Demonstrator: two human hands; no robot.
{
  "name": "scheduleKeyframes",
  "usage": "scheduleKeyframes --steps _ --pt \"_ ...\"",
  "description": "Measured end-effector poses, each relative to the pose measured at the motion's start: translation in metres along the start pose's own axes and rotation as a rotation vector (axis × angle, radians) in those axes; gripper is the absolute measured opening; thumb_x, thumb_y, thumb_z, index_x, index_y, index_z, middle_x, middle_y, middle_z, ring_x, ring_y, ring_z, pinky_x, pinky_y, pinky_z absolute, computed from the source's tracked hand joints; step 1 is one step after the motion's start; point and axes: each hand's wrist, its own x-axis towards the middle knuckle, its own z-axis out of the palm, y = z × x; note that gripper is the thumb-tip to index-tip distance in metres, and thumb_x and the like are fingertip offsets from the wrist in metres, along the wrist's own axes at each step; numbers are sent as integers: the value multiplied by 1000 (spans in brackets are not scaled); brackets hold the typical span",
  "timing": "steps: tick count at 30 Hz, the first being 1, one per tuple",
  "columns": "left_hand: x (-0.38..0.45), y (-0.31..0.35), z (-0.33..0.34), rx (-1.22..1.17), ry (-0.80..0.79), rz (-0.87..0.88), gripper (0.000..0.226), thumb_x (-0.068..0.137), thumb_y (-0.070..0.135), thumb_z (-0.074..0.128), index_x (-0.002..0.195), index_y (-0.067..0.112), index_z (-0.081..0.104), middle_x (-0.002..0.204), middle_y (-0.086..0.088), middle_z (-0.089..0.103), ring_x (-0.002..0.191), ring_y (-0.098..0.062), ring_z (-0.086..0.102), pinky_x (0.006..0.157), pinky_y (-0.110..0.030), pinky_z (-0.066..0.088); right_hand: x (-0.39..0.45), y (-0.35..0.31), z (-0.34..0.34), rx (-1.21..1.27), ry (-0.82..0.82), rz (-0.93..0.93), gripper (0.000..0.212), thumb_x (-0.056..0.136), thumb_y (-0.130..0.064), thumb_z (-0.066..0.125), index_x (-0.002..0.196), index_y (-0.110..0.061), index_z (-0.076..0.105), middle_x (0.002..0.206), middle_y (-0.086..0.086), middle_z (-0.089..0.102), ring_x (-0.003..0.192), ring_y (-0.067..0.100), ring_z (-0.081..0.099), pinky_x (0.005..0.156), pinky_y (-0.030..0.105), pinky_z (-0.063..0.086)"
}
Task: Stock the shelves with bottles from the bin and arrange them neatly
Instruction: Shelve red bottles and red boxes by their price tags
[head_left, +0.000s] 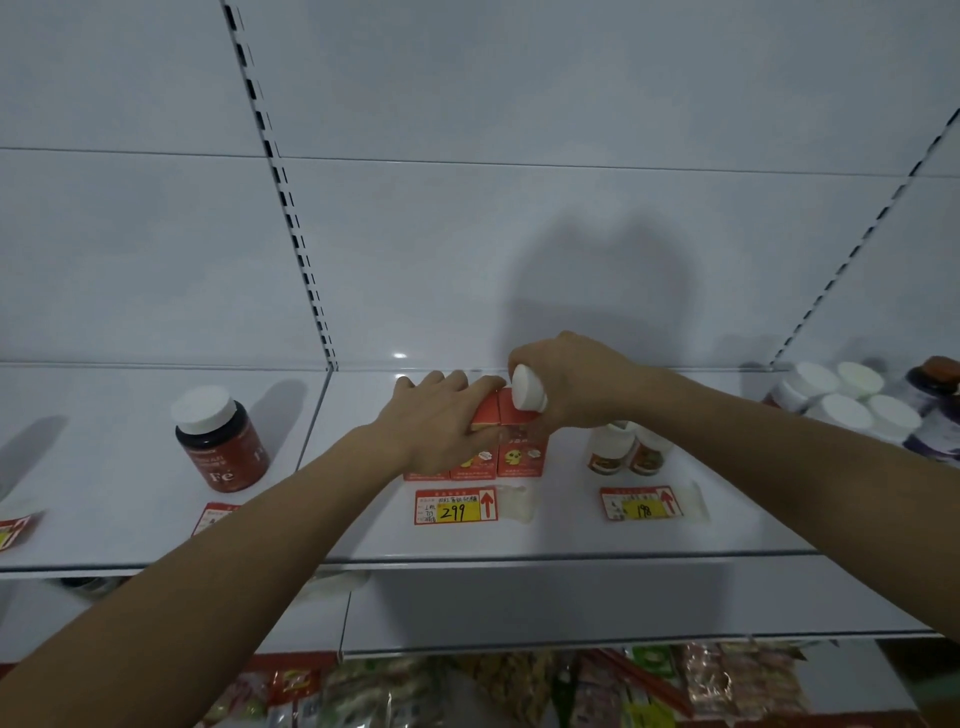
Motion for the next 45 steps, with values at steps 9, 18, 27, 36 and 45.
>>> scheduleKeyframes --steps 9,18,27,36,45 --pt "7 -5 -44 -94 -27 -23 74 94 74 21 155 33 19 144 -7 48 129 -29 49 104 -55 41 -24 24 -40 181 152 83 47 79 -65 73 101 -27 56 95 -10 60 86 10 57 71 28 46" --pt "41 89 -66 -874 70 324 71 89 54 66 148 25 39 136 8 60 121 -3 58 101 -36 51 -96 59 -82 793 377 115 30 90 -33 72 110 -10 69 105 3 72 95 12 69 81 25 57" --pt "71 182 -49 -955 150 402 45 88 36 74 127 31 53 113 16 63 84 -9 72 80 -35 60 -182 111 -97 488 374 307 26 96 -35 67 120 -25 68 112 -13 67 94 -4 61 78 9 47" --pt "121 281 -37 -864 232 336 57 82 40 79 132 31 52 122 10 64 96 -12 64 93 -35 54 -254 193 -117 197 159 370 41 88 -38 74 127 -40 61 119 -15 63 94 7 66 83 27 55" --pt "192 331 -54 -830 290 270 56 78 36 83 128 35 58 106 22 62 84 3 65 73 -13 50 -250 301 -133 122 216 199 37 90 -40 72 125 -34 63 114 -8 65 89 7 63 78 23 48"
